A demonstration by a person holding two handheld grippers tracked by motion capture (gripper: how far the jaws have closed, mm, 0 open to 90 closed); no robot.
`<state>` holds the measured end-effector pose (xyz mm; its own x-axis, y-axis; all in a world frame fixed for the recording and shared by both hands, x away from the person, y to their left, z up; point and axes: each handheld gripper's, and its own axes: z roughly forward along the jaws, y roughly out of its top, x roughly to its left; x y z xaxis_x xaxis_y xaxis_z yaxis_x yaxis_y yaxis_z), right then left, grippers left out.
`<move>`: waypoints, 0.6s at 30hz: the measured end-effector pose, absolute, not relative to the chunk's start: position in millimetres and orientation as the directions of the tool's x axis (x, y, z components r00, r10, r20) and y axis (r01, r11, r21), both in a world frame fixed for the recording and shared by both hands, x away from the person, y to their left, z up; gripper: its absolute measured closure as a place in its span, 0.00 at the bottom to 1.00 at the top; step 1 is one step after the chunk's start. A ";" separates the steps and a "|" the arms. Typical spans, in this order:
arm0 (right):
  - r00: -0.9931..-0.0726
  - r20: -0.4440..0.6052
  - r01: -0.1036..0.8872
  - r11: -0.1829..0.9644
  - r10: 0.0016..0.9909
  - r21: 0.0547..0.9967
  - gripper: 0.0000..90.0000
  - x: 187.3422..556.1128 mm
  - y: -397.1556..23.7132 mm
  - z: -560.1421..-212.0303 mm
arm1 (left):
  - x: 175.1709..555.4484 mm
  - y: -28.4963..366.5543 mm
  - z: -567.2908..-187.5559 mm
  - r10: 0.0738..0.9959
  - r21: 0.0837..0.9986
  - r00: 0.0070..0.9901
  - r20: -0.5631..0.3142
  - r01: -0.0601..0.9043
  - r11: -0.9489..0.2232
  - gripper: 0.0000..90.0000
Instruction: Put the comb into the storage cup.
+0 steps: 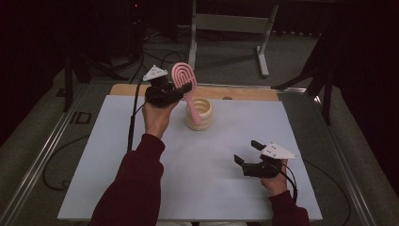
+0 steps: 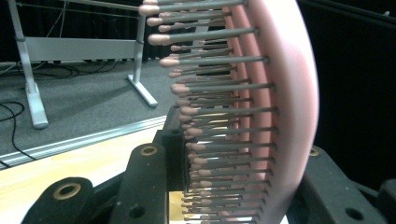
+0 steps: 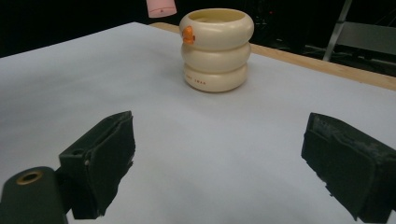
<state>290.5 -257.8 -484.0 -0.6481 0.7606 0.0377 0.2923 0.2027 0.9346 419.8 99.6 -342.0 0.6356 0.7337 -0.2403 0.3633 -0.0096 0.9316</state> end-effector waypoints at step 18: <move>-0.648 0.039 0.290 0.199 0.761 0.936 0.11 290.4 -257.8 -483.7 | 429.9 97.4 -342.5 0.750 0.929 0.613 -0.247 0.369 0.004 0.71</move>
